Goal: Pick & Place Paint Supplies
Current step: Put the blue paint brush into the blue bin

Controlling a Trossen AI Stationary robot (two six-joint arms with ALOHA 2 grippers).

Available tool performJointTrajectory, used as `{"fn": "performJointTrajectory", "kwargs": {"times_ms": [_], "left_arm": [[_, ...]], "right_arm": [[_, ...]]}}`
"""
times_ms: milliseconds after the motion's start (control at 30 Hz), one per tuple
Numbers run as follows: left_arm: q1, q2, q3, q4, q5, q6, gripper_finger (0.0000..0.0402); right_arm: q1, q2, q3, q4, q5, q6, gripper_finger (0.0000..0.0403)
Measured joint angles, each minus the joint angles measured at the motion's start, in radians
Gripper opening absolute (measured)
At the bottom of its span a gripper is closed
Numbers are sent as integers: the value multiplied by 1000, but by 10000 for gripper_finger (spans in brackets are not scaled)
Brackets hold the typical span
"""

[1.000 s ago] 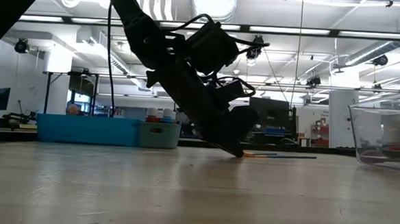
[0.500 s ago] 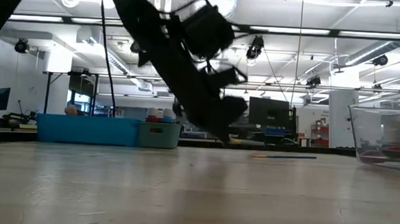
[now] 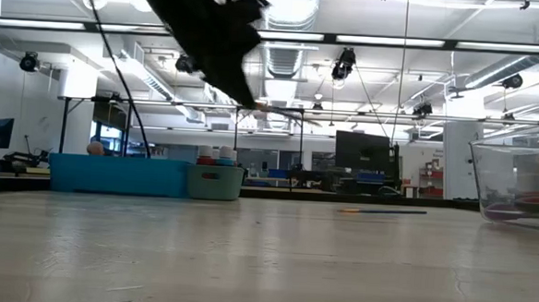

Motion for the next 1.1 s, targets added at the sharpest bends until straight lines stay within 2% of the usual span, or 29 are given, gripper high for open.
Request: {"fn": "performJointTrajectory", "kwargs": {"times_ms": [133,333,567,900,1100], "left_arm": [[0,-137,-21,-220,-62,-35,0],[31,-308,-34,-515,-71,-124,0],[143,-348,-35,-794,-66,-236,0],[313,-337,-39,-929,32,-201,0],[426,-333,-115,-830,115,38,0]], "right_arm": [[0,0,0,1,0,0,9],[-1,0,0,2,1,0,9],[-1,0,0,4,3,-1,9],[-1,0,0,3,3,-1,9],[-1,0,0,4,3,-1,9]]}}
